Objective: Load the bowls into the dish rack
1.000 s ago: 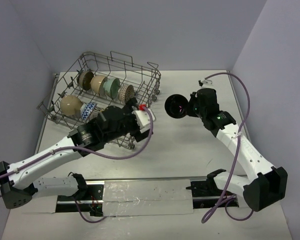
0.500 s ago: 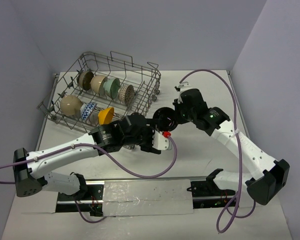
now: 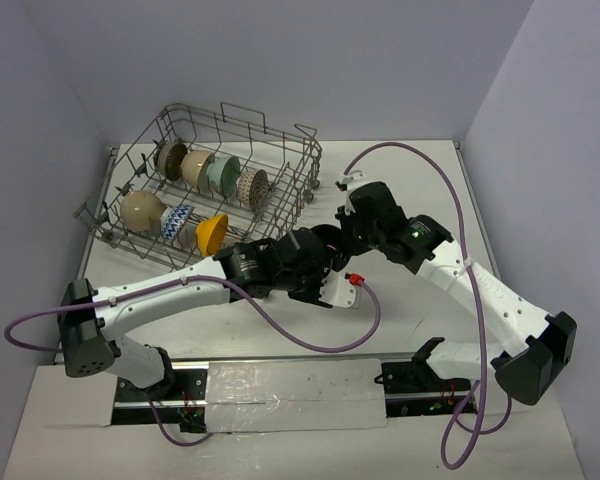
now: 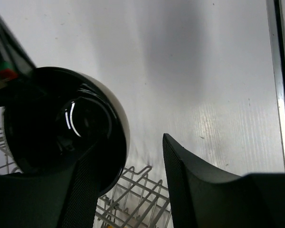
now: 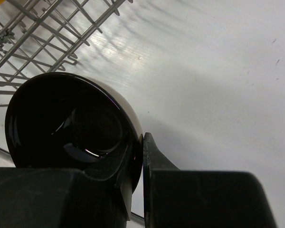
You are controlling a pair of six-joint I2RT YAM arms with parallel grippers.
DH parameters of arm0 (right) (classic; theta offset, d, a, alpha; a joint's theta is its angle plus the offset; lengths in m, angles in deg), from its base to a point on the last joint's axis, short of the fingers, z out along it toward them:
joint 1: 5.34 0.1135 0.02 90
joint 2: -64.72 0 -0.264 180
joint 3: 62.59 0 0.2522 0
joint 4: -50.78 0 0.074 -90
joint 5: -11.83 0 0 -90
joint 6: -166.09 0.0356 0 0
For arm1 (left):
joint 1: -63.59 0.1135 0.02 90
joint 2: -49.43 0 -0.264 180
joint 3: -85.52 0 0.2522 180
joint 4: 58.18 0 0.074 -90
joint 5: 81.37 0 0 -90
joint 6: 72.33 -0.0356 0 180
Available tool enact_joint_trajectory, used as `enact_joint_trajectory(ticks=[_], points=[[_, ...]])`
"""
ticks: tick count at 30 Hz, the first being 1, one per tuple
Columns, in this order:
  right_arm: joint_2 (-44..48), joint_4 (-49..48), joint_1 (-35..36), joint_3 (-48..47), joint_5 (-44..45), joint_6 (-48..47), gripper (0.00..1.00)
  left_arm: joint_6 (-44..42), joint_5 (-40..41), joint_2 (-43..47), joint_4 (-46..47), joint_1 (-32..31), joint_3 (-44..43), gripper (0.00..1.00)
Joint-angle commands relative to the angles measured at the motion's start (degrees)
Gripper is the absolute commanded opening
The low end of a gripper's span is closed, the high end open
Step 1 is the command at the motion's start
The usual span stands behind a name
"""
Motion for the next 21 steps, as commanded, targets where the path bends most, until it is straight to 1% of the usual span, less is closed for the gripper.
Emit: enact_joint_trajectory(ticks=[1, 3, 6, 8, 9, 11, 14, 15, 18, 21], points=[[0.3, -2.0, 0.8, -4.0, 0.2, -0.2, 0.00, -1.3, -0.1, -0.9, -2.3, -0.3, -3.0, 0.55], [0.5, -2.0, 1.1, -3.9, 0.2, -0.3, 0.00, -1.5, 0.5, -1.6, -2.3, -0.3, -3.1, 0.55], [0.6, -2.2, 1.4, -3.8, 0.3, -0.3, 0.00, -1.3, 1.3, -2.5, -3.5, -0.4, -3.9, 0.52], [0.8, -2.4, 1.4, -3.7, 0.1, -0.5, 0.00, -1.1, 1.6, -3.4, -4.4, -0.4, -4.6, 0.48], [0.8, -2.5, 1.5, -3.6, 0.2, -0.5, 0.00, -1.1, 1.7, -3.7, -4.5, -0.5, -4.8, 0.44], [0.6, -2.5, 1.4, -3.6, 0.3, -0.6, 0.00, -1.0, 1.8, -4.1, -4.9, -0.5, -5.1, 0.40], [0.6, -2.6, 1.6, -3.5, 0.1, -0.5, 0.00, -1.1, 2.1, -4.1, -4.6, -0.6, -4.8, 0.31], [0.7, -2.9, 1.6, -3.4, 0.0, -0.6, 0.00, -1.1, 2.1, -4.0, -4.5, -0.7, -4.6, 0.21], [1.0, -3.8, 1.5, -2.7, -0.4, -0.7, 0.00, -1.3, 2.6, -4.1, -3.9, -0.6, -3.9, 0.00], [1.3, -4.3, 1.6, -2.3, -0.9, -0.8, 0.00, -1.1, 2.9, -4.3, -4.5, -0.7, -4.2, 0.00]])
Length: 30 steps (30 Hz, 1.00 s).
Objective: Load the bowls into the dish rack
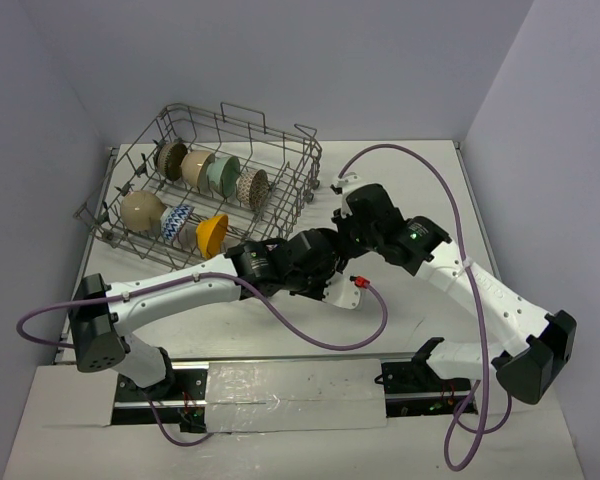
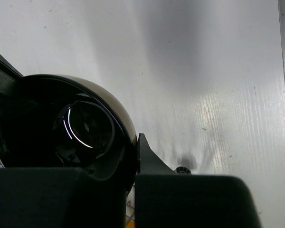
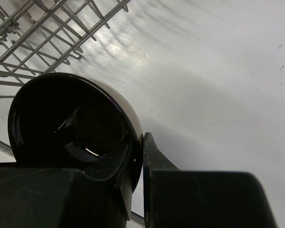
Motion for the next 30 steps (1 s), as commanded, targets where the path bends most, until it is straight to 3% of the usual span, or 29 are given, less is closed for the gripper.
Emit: enact_joint_trajectory(ticks=[1, 4, 5, 7, 10, 13, 17, 21, 25, 30], points=[[1.6, -4.5, 0.0, -1.9, -0.4, 0.7, 0.00, 0.4, 0.6, -0.4, -0.3, -0.2, -1.8, 0.00], [2.2, -5.1, 0.1, -1.4, 0.4, 0.9, 0.24, 0.4, 0.6, 0.5, 0.8, -0.2, -1.2, 0.00], [2.4, -5.3, 0.0, -1.3, 0.5, 0.8, 0.39, 0.5, 0.6, 0.8, 1.0, -0.2, -1.1, 0.00], [2.9, -5.3, 0.1, -1.2, 0.8, 0.8, 0.58, 0.4, 0.3, 1.7, 1.9, -0.3, -0.4, 0.00], [3.7, -5.1, 0.0, -1.4, 2.8, 1.2, 0.80, 0.5, -0.5, 3.2, 2.9, -0.2, 0.2, 0.00], [5.0, -4.7, 0.0, -2.1, 5.2, 1.7, 0.88, 1.3, -1.1, 5.0, 4.1, -0.3, 0.4, 0.00], [9.6, -5.4, 0.0, -3.4, 8.1, 3.0, 0.90, 4.2, -4.2, 7.9, 6.5, 0.1, -0.4, 0.00], [16.7, -10.6, -0.1, -1.6, 16.2, 6.9, 0.96, 9.0, -10.7, 11.6, 10.9, 2.4, -0.3, 0.00], [27.0, -22.4, -0.1, 5.2, 18.8, 8.3, 1.00, 13.5, -16.0, 14.9, 14.5, 8.2, -0.2, 0.00], [31.3, -28.0, -0.1, 11.0, 21.2, 7.4, 1.00, 23.0, -24.2, 18.8, 22.1, 17.7, 0.3, 0.00]])
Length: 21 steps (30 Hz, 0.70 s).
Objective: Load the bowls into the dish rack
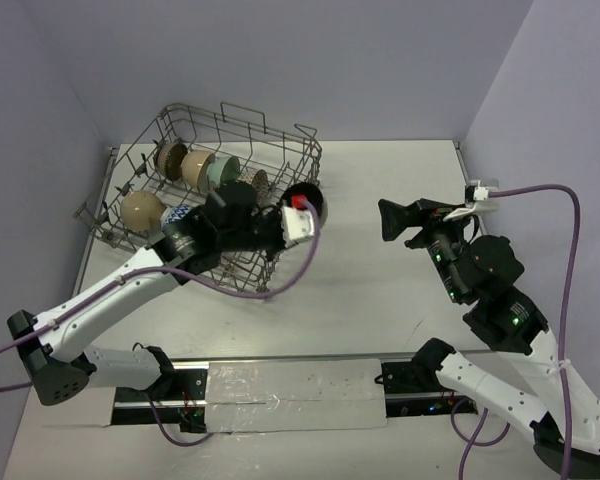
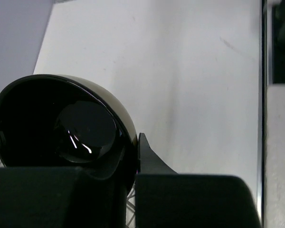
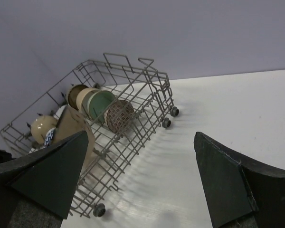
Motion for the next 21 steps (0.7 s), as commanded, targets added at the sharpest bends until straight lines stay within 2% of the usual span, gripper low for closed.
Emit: enact_joint_trajectory(ticks=[1, 2, 6, 9, 11, 18, 21], points=[[-0.8, -6.7, -0.1, 3.0, 4.0, 0.4, 1.00, 9.9, -10.3, 4.7, 14.1, 7.0, -0.2, 0.00], [-1.1, -6.4, -0.1, 3.1, 4.6, 0.5, 1.00, 14.0, -12.5, 5.6, 18.9, 9.1, 1.6, 0.00], [-2.2, -6.1, -0.1, 3.7, 3.8, 0.8, 1.00, 22.8, -20.6, 7.8, 26.6, 18.4, 3.9, 0.00], [-2.4, -7.5, 0.0, 5.1, 2.8, 0.9, 1.00, 32.1, -29.2, 7.2, 33.7, 29.6, 4.6, 0.00], [-2.7, -7.7, -0.1, 5.8, 2.4, 0.9, 1.00, 39.2, -33.5, 6.4, 37.5, 33.5, 5.3, 0.00], [-3.8, -8.6, 0.0, 7.0, 0.4, -0.1, 0.99, 55.2, -47.0, -1.8, 51.8, 45.6, 5.3, 0.00], [-4.2, -9.0, 0.0, 7.2, -0.1, -0.7, 0.98, 60.0, -51.1, -7.1, 55.2, 48.1, 3.7, 0.00]])
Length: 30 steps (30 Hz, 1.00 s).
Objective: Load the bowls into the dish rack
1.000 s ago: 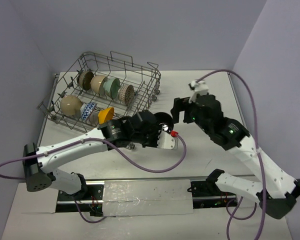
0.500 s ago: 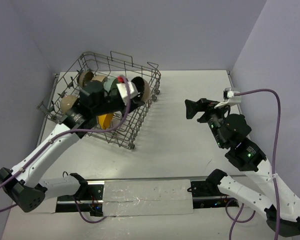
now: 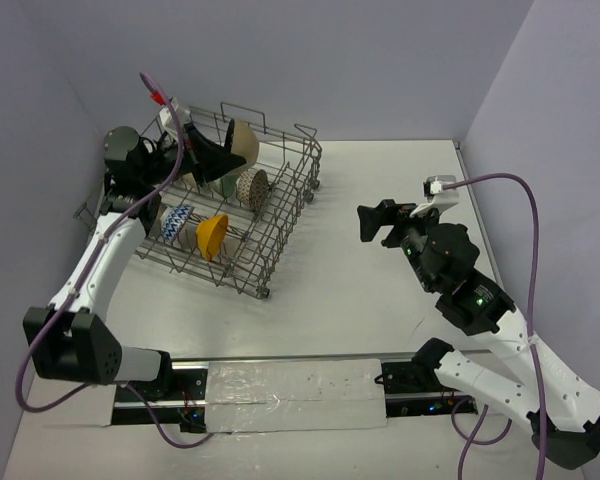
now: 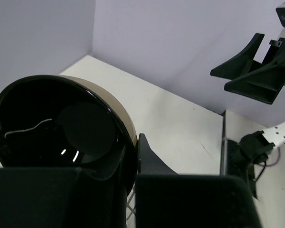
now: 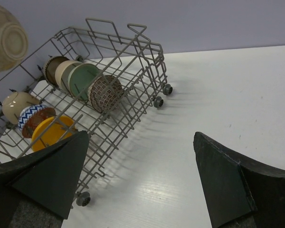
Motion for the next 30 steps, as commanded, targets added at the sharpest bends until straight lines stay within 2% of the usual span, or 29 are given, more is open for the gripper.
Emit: enact_joint_trajectory(ticks=[1, 4, 8, 12, 15, 16, 21, 22, 23, 26, 30], points=[[-0.6, -3.3, 0.0, 0.4, -0.8, -1.1, 0.98, 8.9, -9.8, -4.9, 11.5, 2.6, -3.7, 0.00], [-1.1, -3.4, 0.0, 0.3, -0.9, -1.6, 0.98, 10.0, -12.2, -9.6, 10.1, 2.7, -5.2, 0.00], [-1.8, -3.7, 0.1, 0.4, -1.6, -2.3, 0.97, 16.7, -14.2, -14.6, 15.5, 3.2, -3.9, 0.00], [-2.4, -3.9, 0.0, 0.7, -2.0, -2.5, 0.96, 26.5, -15.3, -20.2, 30.3, 4.2, -1.7, 0.00], [-2.8, -4.0, 0.0, 1.1, -1.9, -2.3, 0.96, 33.7, -17.0, -23.9, 36.8, 4.1, -1.4, 0.00], [-3.0, -3.9, 0.0, 1.1, -2.0, -2.3, 0.96, 38.7, -17.2, -24.7, 43.4, 4.1, -0.7, 0.00], [-3.1, -4.3, 0.0, 1.2, -2.4, -2.3, 0.96, 53.0, -18.1, -32.2, 60.2, 3.2, 0.3, 0.00], [-3.2, -4.3, -0.1, 1.2, -2.5, -2.3, 0.95, 58.2, -18.1, -33.3, 63.3, 3.0, 0.3, 0.00], [-3.2, -4.3, 0.0, 1.2, -2.6, -2.3, 0.95, 60.9, -18.0, -35.4, 69.7, 2.9, 0.2, 0.00], [-3.2, -4.2, 0.0, 1.2, -2.9, -2.4, 0.95, 67.7, -17.3, -38.3, 77.5, 2.4, 0.2, 0.00], [-3.0, -4.2, 0.0, 1.1, -3.0, -2.5, 0.95, 66.5, -16.6, -38.9, 76.2, 1.5, 1.2, 0.00]])
